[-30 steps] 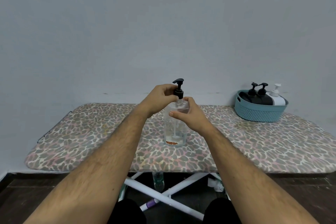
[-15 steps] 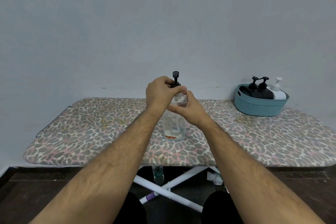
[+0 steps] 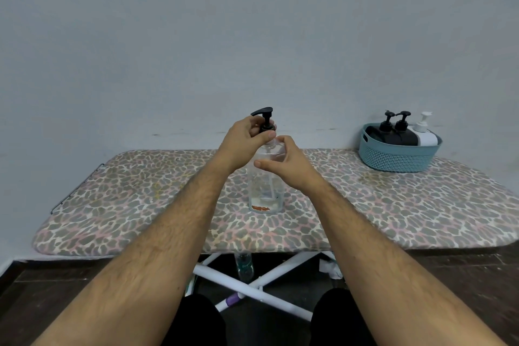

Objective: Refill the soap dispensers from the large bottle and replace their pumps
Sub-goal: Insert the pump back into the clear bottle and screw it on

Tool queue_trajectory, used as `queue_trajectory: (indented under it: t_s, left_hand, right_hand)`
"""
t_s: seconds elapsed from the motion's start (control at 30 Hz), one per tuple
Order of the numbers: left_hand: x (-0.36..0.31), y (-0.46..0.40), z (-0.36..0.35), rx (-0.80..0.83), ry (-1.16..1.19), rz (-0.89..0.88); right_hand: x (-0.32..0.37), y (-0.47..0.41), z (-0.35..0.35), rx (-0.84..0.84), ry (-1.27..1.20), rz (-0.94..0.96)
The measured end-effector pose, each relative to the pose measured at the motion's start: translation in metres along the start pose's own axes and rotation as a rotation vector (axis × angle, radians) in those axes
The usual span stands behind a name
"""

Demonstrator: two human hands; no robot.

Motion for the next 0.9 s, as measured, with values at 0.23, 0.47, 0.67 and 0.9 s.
queue_trajectory:
  t_s: [0.23,0.47,0.67,0.9]
  left_hand:
    - [-0.007,-0.004,-0.003,0.060,-0.027,0.084]
    - [-0.009,-0.007,0.002,-0.046,0.074,0.009]
    - [-0.002,-0.004,0.007,0.117,0.052,0.065]
    - [-0.007,-0.008,-0.009,0.087,0.051,0.100]
  right_hand:
    - [0.002,0.001,0.000,-0.001,-0.012,-0.003]
    - [0.003,0.001,0.001,0.001,-0.003,-0.003]
    - [0.002,0.001,0.001,-0.004,0.002,-0.007]
    - [0.004,0.002,0.002,-0.024,-0.001,0.008]
Point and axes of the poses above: each hand's wrist, its own y-axis away from the middle knuckle, its own z-axis out of the back of the hand, x = y × z, the point moved 7 cm from there along -y, towards the middle knuckle, and after that the axes turned 15 degrees about z, right-handed, at the moved point
